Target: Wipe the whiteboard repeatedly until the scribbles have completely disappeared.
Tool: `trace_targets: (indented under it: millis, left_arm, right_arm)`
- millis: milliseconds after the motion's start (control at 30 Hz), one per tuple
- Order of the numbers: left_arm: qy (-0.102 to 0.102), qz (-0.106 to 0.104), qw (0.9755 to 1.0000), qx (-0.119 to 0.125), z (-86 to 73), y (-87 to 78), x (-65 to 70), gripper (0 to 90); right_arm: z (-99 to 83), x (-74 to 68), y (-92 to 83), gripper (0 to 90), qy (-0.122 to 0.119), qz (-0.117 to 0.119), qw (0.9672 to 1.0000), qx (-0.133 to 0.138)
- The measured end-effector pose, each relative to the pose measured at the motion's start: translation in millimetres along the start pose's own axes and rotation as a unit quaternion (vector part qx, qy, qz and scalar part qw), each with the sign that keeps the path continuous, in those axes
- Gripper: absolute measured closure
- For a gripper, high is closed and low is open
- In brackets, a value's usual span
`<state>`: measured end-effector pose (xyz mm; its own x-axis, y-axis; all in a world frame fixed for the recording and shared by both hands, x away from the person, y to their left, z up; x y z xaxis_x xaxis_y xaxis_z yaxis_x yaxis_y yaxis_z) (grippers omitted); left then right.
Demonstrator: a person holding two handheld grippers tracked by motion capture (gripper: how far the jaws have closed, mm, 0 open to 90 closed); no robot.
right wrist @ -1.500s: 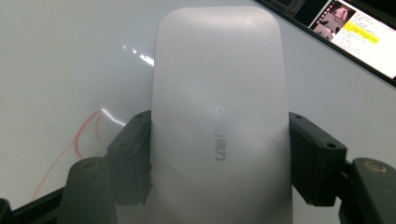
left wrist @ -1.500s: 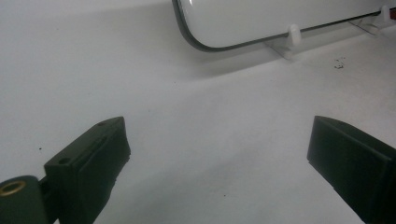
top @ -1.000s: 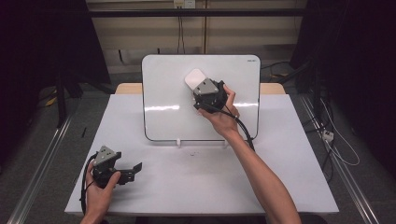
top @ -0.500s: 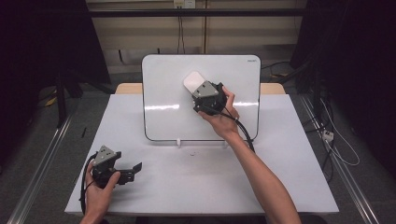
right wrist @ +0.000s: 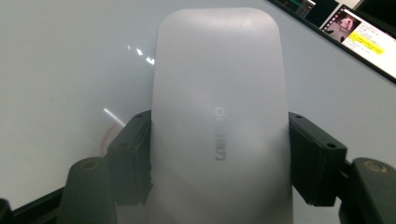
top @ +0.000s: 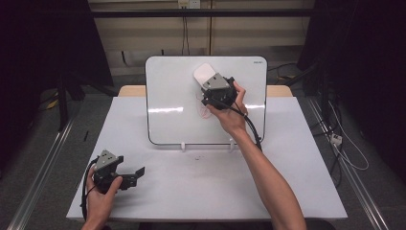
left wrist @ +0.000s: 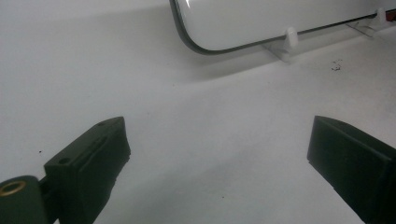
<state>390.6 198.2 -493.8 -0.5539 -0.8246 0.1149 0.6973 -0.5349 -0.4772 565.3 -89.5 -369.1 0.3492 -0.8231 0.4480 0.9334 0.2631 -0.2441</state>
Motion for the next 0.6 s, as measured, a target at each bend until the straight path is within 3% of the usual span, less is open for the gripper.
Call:
trace_targets:
  millis: [367,600]
  left_arm:
    - [0.005,-0.001,1.0,-0.003,0.5,3.0,0.6,5.2]
    - [0.005,-0.005,1.0,-0.006,0.6,4.2,1.5,5.2]
  right_arm:
    - [-3.7,-57.0,-0.4,31.6,-0.035,0.037,0.9987,0.004]
    - [-5.3,-70.3,-3.6,31.7,-0.053,0.049,0.9974,0.004]
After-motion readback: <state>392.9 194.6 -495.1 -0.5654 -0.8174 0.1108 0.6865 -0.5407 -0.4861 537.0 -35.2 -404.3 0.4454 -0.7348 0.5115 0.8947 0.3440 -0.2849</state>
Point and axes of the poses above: each handheld gripper's, and its own axes: y roughly forward along the jaws, z roughly out of its top, x roughly to its right, the point moved 9 cm from there along y, roughly forward along the jaws, and after that the axes turned 5 degrees about x, right-handed, at the moved point
